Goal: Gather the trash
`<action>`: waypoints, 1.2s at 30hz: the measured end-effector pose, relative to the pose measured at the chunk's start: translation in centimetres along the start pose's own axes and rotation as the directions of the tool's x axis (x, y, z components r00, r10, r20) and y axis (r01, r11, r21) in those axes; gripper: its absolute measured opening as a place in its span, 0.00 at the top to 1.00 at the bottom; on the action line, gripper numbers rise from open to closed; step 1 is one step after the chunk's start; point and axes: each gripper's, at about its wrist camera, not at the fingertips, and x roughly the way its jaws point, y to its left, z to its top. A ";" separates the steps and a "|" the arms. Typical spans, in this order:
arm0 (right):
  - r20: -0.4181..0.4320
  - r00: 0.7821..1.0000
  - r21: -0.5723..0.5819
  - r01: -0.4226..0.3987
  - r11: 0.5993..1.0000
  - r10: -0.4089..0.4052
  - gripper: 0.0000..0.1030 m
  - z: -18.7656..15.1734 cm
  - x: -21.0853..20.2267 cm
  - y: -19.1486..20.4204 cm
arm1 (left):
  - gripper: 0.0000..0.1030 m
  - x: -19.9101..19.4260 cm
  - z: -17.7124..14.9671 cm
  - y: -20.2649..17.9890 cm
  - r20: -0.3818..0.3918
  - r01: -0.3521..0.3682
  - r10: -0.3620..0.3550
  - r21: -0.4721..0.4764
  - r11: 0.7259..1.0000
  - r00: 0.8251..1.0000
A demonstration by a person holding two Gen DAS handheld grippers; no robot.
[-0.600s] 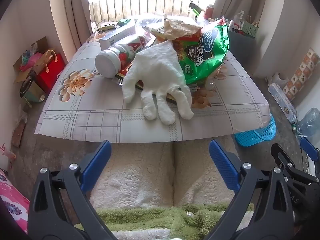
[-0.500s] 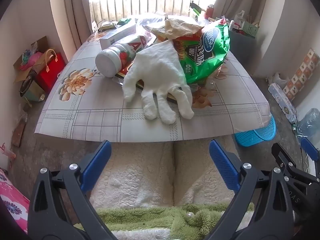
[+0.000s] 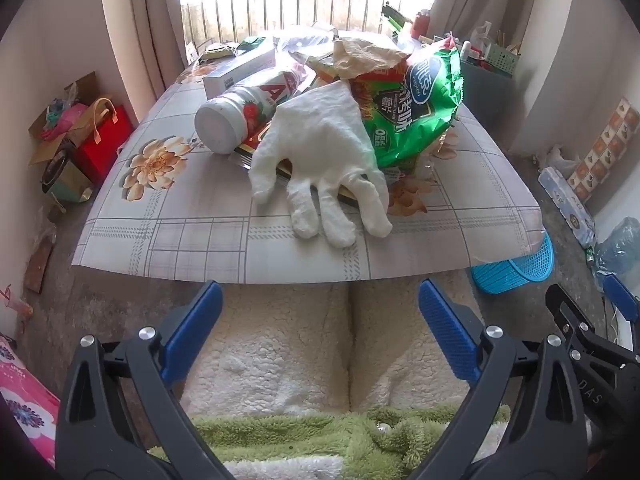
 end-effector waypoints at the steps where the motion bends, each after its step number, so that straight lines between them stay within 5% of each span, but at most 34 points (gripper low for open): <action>1: 0.000 1.000 0.000 0.000 1.000 0.000 0.06 0.0 0.0 0.0 | 0.08 -0.1 0.1 -0.1 -0.003 0.001 -0.001 -0.005 1.000 1.000; 36: 0.004 1.000 0.005 -0.003 1.000 0.003 0.06 0.0 0.0 -0.1 | 0.08 -0.3 -0.1 0.7 -0.009 -0.011 0.011 -0.008 1.000 1.000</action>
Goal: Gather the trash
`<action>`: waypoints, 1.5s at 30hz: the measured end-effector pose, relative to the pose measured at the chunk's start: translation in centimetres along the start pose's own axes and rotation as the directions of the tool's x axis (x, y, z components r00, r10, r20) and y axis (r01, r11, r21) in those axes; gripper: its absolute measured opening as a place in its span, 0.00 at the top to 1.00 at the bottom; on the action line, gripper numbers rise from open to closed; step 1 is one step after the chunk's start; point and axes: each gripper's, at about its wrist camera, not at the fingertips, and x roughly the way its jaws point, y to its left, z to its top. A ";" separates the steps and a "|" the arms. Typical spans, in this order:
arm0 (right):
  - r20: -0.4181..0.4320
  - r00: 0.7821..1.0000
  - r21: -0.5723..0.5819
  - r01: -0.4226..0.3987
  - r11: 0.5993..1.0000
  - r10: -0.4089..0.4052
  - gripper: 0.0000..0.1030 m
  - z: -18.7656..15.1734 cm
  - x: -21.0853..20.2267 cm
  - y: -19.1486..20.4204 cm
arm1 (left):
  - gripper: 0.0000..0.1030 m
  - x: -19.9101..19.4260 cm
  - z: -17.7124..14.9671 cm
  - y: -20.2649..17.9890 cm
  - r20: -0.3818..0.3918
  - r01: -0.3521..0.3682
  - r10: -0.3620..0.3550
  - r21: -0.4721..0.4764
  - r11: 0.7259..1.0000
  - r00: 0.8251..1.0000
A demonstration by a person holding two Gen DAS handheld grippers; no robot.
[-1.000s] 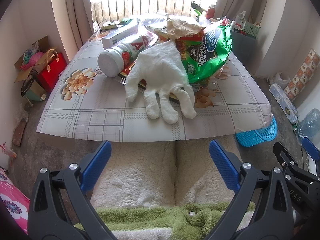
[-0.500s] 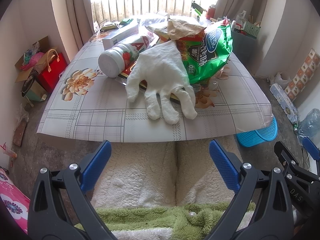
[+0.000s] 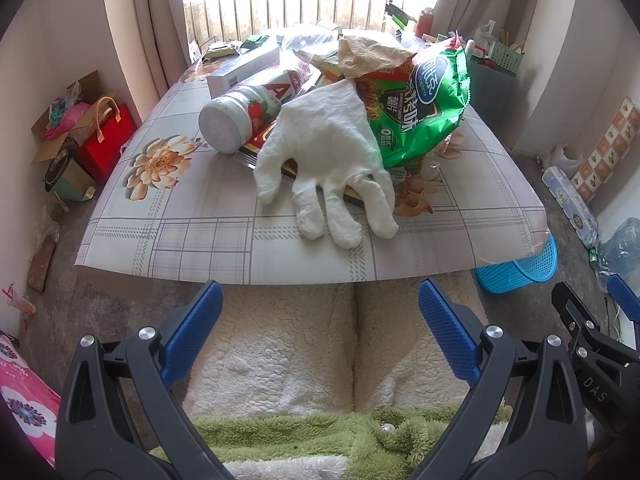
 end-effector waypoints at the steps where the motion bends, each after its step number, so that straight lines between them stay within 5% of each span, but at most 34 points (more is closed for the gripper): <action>1: 0.000 1.000 -0.001 0.001 1.000 -0.001 0.06 0.0 0.0 0.0 | 0.08 0.0 0.0 0.1 0.000 -0.001 0.001 0.000 1.000 1.000; 45: -0.013 0.999 0.019 -0.046 0.999 0.047 0.06 0.2 1.3 -0.1 | 0.08 1.0 0.1 -0.1 -0.029 -0.065 0.065 0.007 0.998 0.997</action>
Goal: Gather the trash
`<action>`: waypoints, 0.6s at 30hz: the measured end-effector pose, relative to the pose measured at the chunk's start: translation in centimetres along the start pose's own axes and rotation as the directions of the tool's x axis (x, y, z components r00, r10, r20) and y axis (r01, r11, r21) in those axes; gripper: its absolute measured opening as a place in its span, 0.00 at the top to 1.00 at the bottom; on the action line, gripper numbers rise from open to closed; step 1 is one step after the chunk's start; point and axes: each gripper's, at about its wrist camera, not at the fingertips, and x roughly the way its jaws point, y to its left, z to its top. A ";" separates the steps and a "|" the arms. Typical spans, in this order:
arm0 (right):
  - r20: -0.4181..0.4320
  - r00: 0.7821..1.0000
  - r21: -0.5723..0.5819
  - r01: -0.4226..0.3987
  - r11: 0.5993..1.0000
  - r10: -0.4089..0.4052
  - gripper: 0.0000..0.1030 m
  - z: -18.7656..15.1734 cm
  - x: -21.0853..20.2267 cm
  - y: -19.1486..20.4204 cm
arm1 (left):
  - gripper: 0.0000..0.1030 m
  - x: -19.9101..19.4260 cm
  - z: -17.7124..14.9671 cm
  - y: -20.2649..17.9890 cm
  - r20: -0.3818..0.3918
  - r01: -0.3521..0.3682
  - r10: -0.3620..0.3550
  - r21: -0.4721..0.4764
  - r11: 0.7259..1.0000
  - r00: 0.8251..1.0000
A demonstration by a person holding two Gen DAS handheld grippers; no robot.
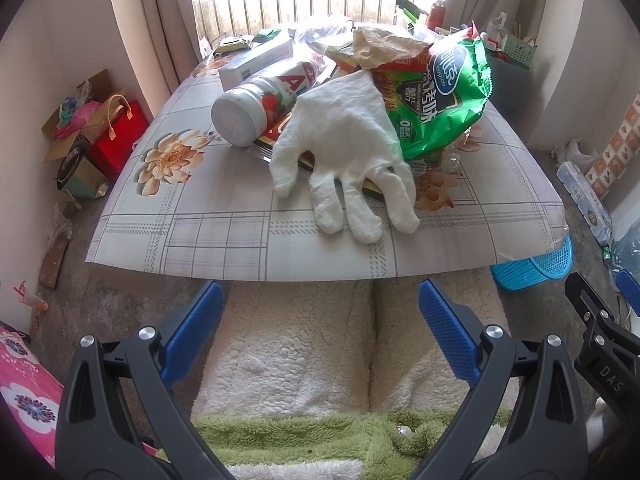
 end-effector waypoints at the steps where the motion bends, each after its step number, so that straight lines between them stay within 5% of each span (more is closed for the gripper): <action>1: -0.001 1.000 0.000 -0.004 1.000 0.004 0.06 0.0 0.1 0.1 | 0.08 0.1 0.1 0.0 -0.003 -0.005 0.005 0.000 1.000 1.000; 18: 0.065 0.989 -0.027 -0.132 0.991 0.134 0.06 3.4 2.4 2.4 | 0.08 2.7 1.6 1.1 -0.045 -0.075 0.074 -0.022 0.997 0.996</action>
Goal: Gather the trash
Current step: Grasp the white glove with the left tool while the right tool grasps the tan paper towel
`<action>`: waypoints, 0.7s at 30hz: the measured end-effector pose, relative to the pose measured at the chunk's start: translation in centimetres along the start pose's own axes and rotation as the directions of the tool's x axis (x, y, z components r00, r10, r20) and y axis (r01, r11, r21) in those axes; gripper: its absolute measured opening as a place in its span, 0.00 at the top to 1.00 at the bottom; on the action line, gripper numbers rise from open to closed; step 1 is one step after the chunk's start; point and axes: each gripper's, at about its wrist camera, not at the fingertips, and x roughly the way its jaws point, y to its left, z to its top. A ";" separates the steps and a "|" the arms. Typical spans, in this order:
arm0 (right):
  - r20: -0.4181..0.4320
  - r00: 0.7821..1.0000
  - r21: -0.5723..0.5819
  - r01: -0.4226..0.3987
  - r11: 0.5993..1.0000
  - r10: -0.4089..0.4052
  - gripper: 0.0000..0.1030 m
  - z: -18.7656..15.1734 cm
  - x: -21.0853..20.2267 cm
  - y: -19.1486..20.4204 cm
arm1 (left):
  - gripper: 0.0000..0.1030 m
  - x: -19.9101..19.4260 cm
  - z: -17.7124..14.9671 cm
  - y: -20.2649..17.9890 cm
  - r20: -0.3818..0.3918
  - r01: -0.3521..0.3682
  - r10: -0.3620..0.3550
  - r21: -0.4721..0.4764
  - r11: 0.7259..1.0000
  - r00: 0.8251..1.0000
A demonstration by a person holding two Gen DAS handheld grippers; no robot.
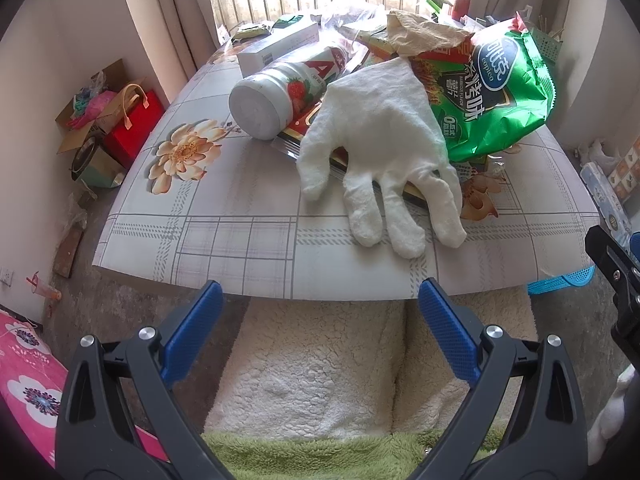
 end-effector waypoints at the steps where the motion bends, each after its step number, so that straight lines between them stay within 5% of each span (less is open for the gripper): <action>1: 0.008 1.000 0.000 -0.003 1.000 0.003 0.06 0.3 0.2 0.0 | 0.08 0.2 0.3 0.2 0.004 0.007 -0.007 -0.001 1.000 1.000; 6: 0.076 0.996 0.021 -0.041 0.999 0.040 0.06 1.6 0.5 -0.5 | 0.08 0.2 2.0 1.6 0.118 0.093 -0.093 0.005 0.996 0.989; 11: 0.105 0.991 0.045 -0.093 0.995 0.088 0.06 3.0 1.1 -1.4 | 0.08 0.0 3.5 1.8 0.233 0.207 -0.216 0.062 0.976 0.948; 18: 0.170 0.975 0.096 -0.161 0.982 0.143 0.06 6.1 0.9 -3.4 | 0.10 1.5 6.9 0.3 0.257 0.304 -0.319 0.100 0.948 0.912; 21: 0.202 0.967 0.112 -0.183 0.977 0.158 0.06 7.6 0.3 -4.0 | 0.10 3.6 8.3 -1.3 0.210 0.281 -0.307 0.141 0.949 0.928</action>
